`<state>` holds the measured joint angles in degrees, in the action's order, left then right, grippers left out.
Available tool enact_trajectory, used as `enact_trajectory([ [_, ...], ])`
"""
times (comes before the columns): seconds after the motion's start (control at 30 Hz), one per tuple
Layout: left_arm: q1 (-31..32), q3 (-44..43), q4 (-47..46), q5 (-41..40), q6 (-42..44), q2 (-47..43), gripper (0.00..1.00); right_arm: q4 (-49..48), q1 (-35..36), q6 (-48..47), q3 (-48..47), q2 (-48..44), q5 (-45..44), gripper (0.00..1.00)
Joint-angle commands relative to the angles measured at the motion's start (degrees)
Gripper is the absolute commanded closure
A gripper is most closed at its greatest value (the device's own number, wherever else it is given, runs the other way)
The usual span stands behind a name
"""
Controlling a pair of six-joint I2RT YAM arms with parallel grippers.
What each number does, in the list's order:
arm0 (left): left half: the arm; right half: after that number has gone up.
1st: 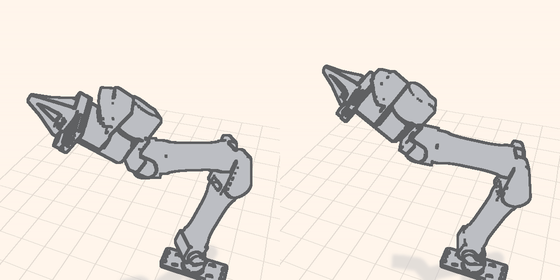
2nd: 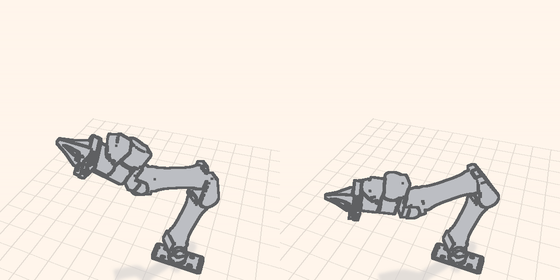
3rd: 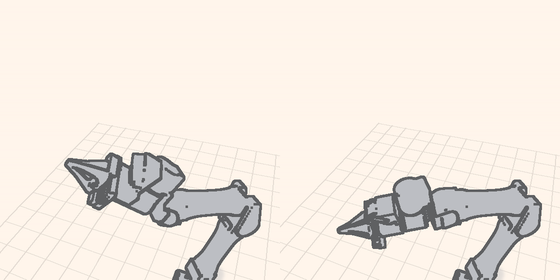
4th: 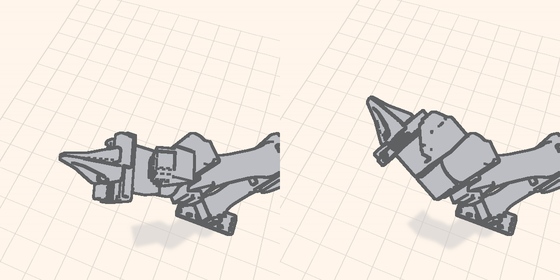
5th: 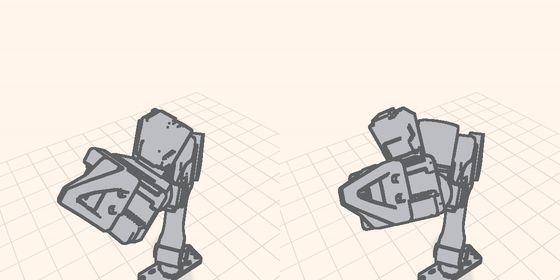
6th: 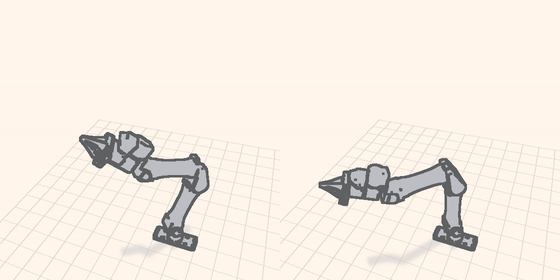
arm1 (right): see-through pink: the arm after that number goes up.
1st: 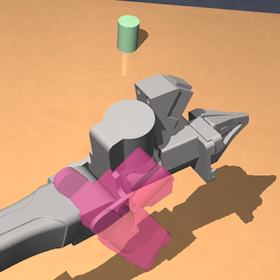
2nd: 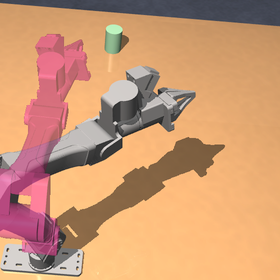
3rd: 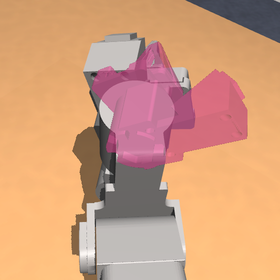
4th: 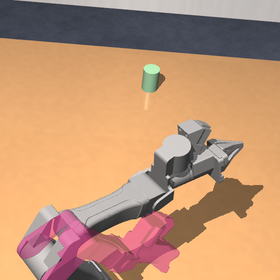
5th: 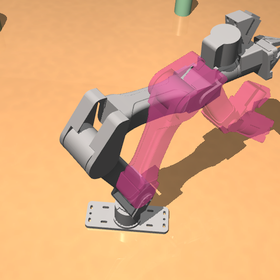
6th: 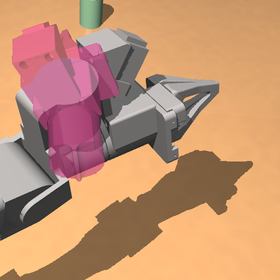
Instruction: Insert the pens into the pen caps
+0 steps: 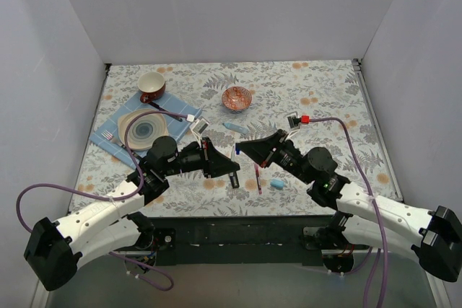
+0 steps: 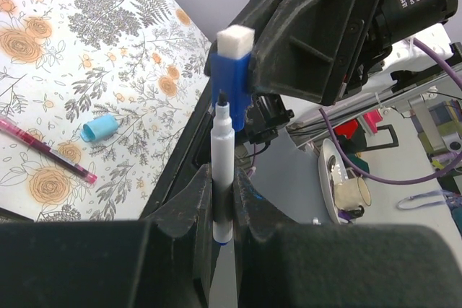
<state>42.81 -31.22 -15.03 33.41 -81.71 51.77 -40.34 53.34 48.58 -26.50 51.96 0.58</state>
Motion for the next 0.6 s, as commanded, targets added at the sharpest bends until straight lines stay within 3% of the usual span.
enact_trajectory([
  [0.0, -0.1, 1.2, -1.1, -0.2, 0.0, -1.6, 1.0, -1.7, 0.1, -2.0, -4.1, -1.1, -2.3, 0.99],
  [0.57, -0.1, 1.0, -1.2, 1.1, 0.0, -2.5, 1.0, -3.0, 0.2, -1.8, -6.1, 2.4, -1.5, 0.99],
])
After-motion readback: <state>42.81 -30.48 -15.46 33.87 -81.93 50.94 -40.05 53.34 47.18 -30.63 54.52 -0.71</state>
